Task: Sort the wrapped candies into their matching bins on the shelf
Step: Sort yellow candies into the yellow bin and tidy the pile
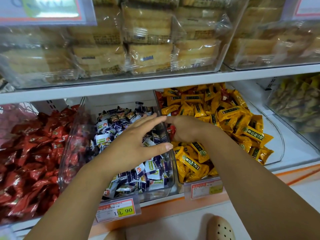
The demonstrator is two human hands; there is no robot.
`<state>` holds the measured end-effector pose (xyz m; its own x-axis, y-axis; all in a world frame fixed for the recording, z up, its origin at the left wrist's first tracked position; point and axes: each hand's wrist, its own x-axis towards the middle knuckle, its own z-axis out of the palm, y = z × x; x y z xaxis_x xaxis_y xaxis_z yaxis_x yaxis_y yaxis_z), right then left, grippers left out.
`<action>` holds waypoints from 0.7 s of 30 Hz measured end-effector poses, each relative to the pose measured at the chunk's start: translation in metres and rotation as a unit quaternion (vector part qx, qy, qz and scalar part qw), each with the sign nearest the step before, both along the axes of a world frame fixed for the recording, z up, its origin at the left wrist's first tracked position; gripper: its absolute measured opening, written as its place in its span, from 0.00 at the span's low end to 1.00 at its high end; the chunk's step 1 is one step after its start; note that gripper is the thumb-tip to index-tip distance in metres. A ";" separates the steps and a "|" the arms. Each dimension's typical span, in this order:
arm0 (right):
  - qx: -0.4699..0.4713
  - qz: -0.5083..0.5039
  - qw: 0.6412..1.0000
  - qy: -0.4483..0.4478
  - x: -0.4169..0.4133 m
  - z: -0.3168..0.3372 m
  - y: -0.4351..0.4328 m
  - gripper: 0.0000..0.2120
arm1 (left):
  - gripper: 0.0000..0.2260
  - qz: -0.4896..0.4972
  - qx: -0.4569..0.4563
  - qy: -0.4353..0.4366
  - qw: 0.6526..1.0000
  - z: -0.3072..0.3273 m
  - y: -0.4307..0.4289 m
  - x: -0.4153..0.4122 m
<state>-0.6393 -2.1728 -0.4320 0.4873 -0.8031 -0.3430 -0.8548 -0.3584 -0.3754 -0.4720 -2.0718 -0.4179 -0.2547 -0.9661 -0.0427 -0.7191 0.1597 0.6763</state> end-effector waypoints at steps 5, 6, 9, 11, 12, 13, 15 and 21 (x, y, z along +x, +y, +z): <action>0.027 -0.017 0.993 -0.116 -0.003 0.002 0.002 0.16 | 0.32 0.001 0.003 0.002 1.000 0.000 0.001 0.000; 0.028 -0.031 0.989 -0.145 -0.004 0.005 0.004 0.16 | 0.31 0.001 0.004 0.003 1.000 0.000 0.001 0.000; 0.062 -0.087 0.958 -0.265 -0.009 0.014 0.008 0.13 | 0.31 0.001 -0.002 0.000 1.000 0.000 0.000 0.001; 0.086 -0.122 0.929 -0.338 -0.015 0.020 0.010 0.10 | 0.32 0.005 -0.003 0.007 1.000 0.000 0.000 0.000; 0.089 -0.136 0.917 -0.365 -0.018 0.024 0.011 0.10 | 0.31 0.009 -0.002 0.017 1.000 0.000 0.001 0.000; 0.090 -0.148 0.906 -0.387 -0.021 0.027 0.013 0.09 | 0.31 0.016 -0.005 0.030 0.999 0.000 0.001 -0.001; 0.096 -0.165 0.884 -0.426 -0.028 0.034 0.016 0.09 | 0.30 0.037 -0.026 0.053 0.998 0.000 0.001 -0.004; 0.149 -0.170 0.813 -0.536 -0.047 0.043 0.034 0.08 | 0.23 0.095 -0.130 0.096 0.982 0.001 -0.004 -0.025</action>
<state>-0.6862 -2.1392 -0.3885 0.4026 -0.9126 -0.0711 -0.0092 0.0737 -0.9972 -0.4973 -2.0757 -0.4166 -0.0472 -0.9689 0.2431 -0.6165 0.2198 0.7560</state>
